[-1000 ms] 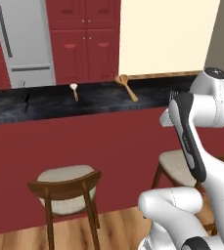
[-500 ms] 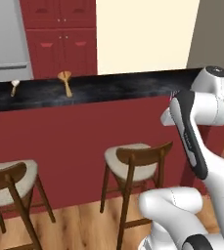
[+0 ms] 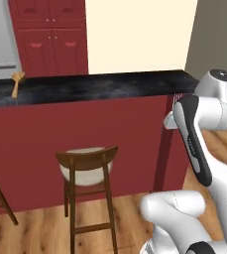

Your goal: Pick up the metallic utensils from the counter and place them in the open drawer. Make sure not to pick up any wooden utensils.

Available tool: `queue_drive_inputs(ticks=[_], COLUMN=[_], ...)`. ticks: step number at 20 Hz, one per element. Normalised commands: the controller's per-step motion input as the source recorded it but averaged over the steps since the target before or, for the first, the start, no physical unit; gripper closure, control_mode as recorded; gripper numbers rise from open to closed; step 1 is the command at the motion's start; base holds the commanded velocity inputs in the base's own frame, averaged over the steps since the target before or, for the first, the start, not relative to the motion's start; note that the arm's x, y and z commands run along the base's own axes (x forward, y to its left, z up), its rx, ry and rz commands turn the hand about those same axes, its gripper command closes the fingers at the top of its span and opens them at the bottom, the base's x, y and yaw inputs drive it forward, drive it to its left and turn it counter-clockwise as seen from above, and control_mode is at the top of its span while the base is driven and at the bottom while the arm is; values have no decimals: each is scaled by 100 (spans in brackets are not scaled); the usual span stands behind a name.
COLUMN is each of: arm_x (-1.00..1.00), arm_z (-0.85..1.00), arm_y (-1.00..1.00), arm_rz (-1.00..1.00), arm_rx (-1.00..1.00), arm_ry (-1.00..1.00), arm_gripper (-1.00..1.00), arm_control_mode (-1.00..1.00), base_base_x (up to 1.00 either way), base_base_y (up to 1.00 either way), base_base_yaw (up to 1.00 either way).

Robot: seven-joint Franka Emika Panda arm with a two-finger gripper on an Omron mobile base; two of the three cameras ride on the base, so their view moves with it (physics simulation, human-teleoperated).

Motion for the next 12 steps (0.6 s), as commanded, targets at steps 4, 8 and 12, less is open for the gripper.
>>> queue_drive_inputs(ticks=[4,8,12], arm_x=[0,0,0], arm_z=[0,0,0], arm_y=[0,0,0], arm_rz=[0,0,0], arm_rx=[0,0,0], arm_ry=[0,0,0], arm_gripper=[100,100,100], arm_control_mode=[100,100,100], base_base_x=[12,1,24], base_base_y=[-100,-100,-100], base_base_yaw=[0,1,18])
